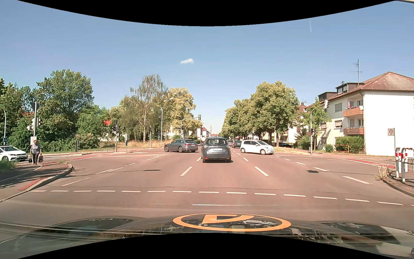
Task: Follow the waypoints while adhering to traffic rules and regulations
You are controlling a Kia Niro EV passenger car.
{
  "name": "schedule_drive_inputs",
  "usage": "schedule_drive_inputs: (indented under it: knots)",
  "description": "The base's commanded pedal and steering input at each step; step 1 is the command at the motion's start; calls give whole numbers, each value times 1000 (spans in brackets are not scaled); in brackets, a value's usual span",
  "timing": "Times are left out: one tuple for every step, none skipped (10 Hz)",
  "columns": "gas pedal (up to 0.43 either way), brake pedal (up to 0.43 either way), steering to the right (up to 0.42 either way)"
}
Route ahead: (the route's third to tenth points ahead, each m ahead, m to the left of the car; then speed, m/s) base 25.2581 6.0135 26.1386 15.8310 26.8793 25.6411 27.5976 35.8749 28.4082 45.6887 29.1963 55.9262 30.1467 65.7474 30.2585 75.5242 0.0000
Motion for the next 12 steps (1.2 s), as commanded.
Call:
schedule_drive_inputs:
  knots:
    - [0, 280, 4]
    - [0, 287, 3]
    - [0, 293, 4]
    - [0, 293, 3]
    - [0, 293, 3]
    - [0, 293, 4]
    - [0, 293, 3]
    - [0, 299, 3]
    - [0, 299, 3]
    - [0, 299, 4]
    - [0, 299, 4]
    - [0, 299, 4]
